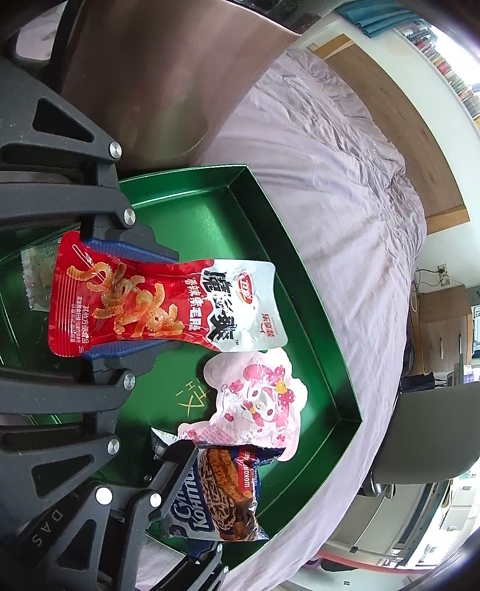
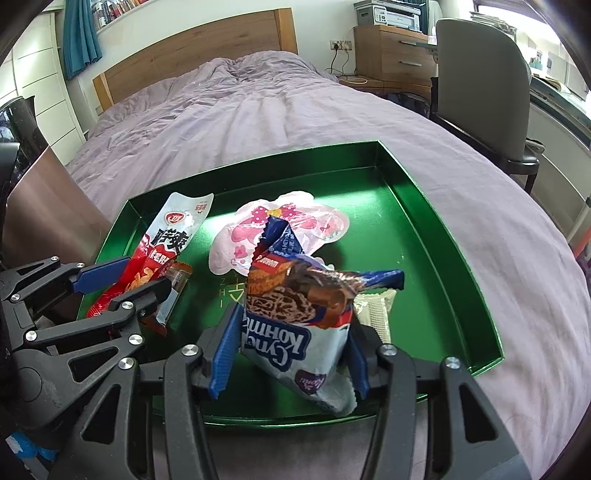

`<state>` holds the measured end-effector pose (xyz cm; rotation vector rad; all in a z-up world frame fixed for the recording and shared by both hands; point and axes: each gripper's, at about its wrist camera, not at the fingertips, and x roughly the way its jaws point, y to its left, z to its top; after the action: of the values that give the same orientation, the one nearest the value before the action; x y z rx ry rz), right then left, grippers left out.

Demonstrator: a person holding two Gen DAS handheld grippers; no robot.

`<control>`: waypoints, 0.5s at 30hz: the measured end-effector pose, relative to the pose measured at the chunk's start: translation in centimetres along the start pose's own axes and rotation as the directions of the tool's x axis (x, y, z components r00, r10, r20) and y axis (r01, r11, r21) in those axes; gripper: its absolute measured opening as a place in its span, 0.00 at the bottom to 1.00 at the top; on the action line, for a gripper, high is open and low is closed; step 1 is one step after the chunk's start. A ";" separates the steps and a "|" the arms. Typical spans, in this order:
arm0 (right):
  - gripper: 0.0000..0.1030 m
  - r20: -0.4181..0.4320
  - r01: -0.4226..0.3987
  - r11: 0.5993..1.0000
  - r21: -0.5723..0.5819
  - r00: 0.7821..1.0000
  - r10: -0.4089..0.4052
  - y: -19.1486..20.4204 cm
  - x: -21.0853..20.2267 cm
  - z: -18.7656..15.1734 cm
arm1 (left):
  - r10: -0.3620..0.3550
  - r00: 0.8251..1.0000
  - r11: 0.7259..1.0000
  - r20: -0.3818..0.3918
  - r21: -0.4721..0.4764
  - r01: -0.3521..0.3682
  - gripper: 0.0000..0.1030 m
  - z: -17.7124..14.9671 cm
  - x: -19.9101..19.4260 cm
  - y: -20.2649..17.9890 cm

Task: Organize snacks
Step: 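Lower the red spicy strip pack with left tool while right tool lowers the Cnep Kohmuk pack into the tray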

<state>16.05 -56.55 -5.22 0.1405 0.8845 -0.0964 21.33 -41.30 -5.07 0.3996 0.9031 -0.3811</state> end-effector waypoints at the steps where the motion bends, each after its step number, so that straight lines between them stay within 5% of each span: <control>1: 1.00 -0.003 0.005 1.000 -0.008 1.000 -0.005 0.1 -0.1 0.1 | -0.002 1.000 1.000 -0.004 0.001 0.002 0.34 0.0 0.0 0.0; 15: 1.00 0.031 0.050 0.998 -0.030 0.998 -0.049 0.6 -3.3 0.7 | 0.002 1.000 1.000 0.031 -0.009 -0.002 0.41 -0.1 -2.9 0.8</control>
<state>14.61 -55.95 -2.14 0.0886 0.8595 -0.1310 20.01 -40.09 -2.63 0.3852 0.8742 -0.3799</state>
